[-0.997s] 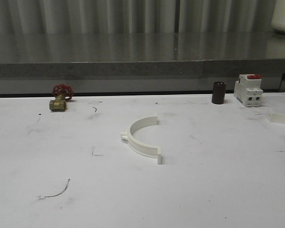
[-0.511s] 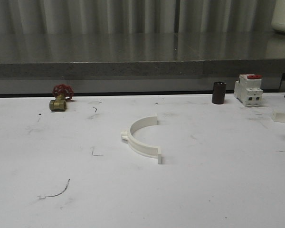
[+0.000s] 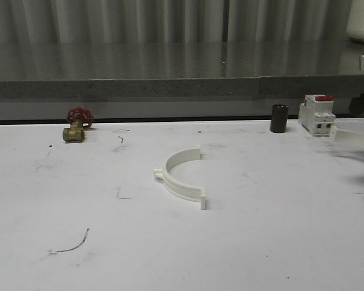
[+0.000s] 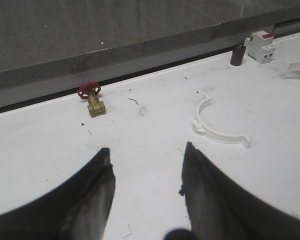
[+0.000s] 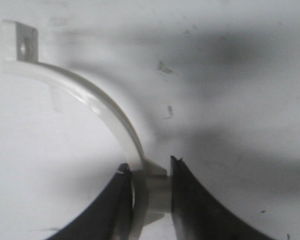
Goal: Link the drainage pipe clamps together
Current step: 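Lower the right gripper and grasp the second clamp half's tab, then carry the second clamp half to the first and join their ends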
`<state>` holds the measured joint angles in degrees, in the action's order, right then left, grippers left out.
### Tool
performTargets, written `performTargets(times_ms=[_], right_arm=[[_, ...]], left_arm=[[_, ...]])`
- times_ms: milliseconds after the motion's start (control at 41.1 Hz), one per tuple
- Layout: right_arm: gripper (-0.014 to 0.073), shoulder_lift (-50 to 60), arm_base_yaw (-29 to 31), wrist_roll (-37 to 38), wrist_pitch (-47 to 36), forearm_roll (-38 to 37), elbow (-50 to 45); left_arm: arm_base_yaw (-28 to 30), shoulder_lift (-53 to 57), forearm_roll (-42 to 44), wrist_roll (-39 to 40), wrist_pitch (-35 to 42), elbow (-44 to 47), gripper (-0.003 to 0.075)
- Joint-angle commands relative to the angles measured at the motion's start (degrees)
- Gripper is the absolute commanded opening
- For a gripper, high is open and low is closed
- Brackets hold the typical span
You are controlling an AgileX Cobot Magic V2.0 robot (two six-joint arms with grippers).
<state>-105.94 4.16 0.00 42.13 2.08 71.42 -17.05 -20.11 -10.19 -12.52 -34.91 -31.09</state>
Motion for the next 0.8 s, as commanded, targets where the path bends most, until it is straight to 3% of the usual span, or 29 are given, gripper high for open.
performTargets(times_ms=[0,413,778], right_arm=[[0.0135,4.4,-2.9,0.0,0.2,1.0,1.5],[0.0135,4.2,-17.2,12.9,4.0,1.4,6.1],[0.0135,0.3,-25.4,21.3,3.4,1.3,10.2]], left_arm=[[0.0,-0.8,-0.9,0.4,4.7,-1.5,0.0314],[0.0,-0.8,-0.9,0.4,4.7,-1.5,0.0314],[0.0,-0.8,-0.9,0.4,4.7,-1.5,0.0314]])
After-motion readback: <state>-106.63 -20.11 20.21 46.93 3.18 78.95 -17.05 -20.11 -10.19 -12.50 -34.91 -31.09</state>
